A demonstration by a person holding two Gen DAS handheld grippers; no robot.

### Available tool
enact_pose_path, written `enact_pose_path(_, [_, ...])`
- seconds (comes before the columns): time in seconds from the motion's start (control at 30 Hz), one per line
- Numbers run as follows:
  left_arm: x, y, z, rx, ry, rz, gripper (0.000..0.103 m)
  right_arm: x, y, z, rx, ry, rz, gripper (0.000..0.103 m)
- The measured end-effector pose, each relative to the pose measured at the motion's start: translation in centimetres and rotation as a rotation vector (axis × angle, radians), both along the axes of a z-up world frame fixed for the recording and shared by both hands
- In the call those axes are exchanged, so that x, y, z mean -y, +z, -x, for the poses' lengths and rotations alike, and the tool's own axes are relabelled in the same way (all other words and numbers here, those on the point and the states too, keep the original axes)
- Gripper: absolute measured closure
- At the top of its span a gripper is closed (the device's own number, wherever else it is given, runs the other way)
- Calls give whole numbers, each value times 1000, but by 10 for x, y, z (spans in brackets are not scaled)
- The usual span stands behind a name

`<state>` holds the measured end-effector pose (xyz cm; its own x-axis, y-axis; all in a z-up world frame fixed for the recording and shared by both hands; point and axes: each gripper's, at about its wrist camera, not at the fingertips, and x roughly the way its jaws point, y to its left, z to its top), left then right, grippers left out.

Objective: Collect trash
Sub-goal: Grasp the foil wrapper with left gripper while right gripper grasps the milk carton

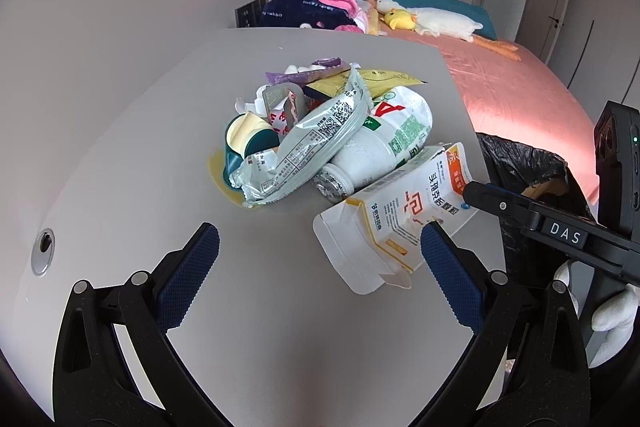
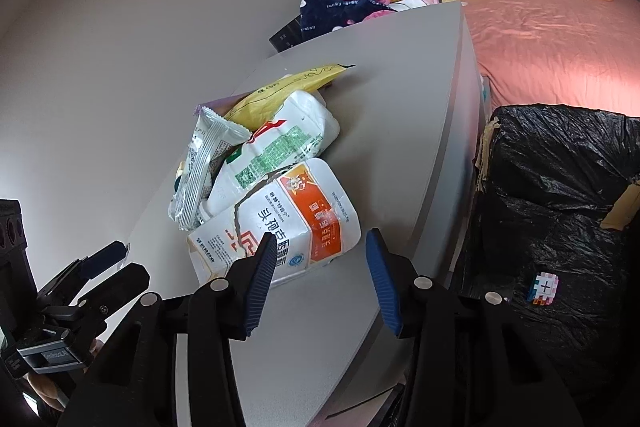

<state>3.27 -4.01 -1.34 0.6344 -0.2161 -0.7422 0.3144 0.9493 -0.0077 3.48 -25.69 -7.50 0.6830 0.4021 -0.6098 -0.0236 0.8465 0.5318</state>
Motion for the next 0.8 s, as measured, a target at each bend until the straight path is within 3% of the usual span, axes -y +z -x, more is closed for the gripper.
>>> enact_pose_path(0.07, [0, 0, -6, 3, -5, -1, 6, 2, -2, -7, -9, 0, -22, 63])
enact_pose_path(0.13, [0, -1, -11, 4, -11, -5, 6, 3, -5, -13, -21, 18, -52, 88])
enact_pose_path(0.2, [1, -2, -18, 5, -15, -7, 6, 6, -4, -13, 1, 14, -86, 92])
enact_pose_path(0.4, [6, -6, -38, 30, -17, -36, 6, 4, 21, -3, 111, 24, -25, 96])
enact_pose_path(0.6, [12, -14, -64, 23, -15, -84, 24, 5, 26, -2, 115, 29, -2, 96])
enact_pose_path(0.8, [21, -13, -78, 30, -25, -89, 29, 8, 26, -2, 110, 34, -4, 96])
